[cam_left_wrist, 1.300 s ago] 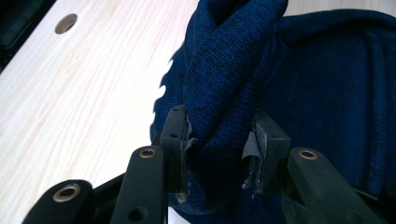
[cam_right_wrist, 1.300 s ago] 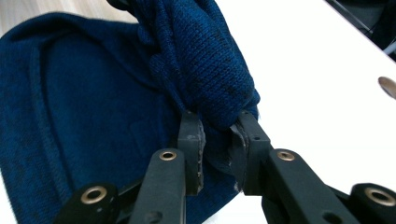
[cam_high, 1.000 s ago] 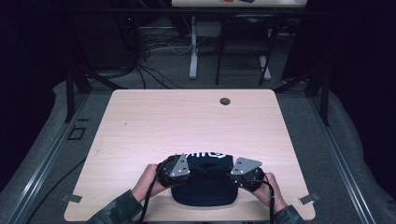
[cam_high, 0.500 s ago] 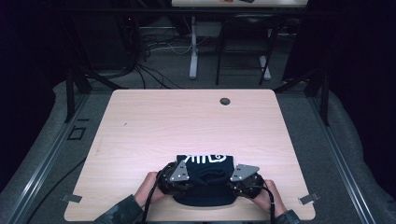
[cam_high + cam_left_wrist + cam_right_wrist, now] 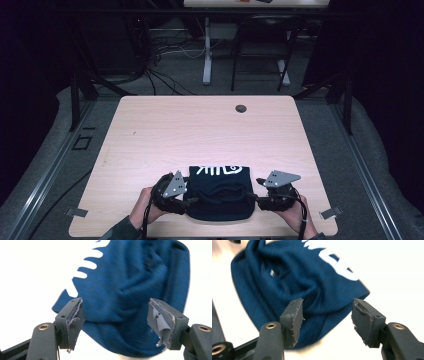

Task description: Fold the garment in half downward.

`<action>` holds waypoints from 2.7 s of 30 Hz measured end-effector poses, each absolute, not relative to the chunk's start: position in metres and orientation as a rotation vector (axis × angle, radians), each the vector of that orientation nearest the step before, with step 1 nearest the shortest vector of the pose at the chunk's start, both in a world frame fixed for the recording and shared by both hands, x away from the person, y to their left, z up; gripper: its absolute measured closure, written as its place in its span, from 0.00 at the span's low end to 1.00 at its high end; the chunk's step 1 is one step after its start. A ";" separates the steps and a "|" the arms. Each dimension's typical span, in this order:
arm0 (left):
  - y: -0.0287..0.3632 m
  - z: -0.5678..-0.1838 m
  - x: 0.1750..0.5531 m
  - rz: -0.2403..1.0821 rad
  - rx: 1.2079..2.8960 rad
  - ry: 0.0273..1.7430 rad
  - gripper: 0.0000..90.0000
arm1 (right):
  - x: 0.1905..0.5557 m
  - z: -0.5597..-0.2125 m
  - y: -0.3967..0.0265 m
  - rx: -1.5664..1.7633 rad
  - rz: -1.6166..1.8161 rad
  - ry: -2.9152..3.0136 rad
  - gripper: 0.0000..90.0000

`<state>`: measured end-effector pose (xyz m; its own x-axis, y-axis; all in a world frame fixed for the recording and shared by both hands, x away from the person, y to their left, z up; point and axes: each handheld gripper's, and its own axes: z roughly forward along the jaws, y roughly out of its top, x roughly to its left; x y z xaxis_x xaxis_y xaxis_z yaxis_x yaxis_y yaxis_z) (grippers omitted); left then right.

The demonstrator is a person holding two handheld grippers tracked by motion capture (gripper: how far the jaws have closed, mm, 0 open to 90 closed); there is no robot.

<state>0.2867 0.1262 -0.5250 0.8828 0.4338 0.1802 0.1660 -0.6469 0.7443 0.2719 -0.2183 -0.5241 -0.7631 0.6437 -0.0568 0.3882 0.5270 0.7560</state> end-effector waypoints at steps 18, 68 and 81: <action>0.093 -0.554 0.309 0.445 2.406 0.433 0.29 | 0.289 -0.541 -0.178 0.800 0.997 2.510 0.65; 0.116 -0.555 0.307 0.391 2.232 0.552 0.00 | 0.284 -0.543 -0.203 1.001 1.086 2.403 0.03; 0.159 -0.543 0.316 0.479 2.145 0.691 0.00 | 0.275 -0.528 -0.242 1.084 1.098 2.267 0.03</action>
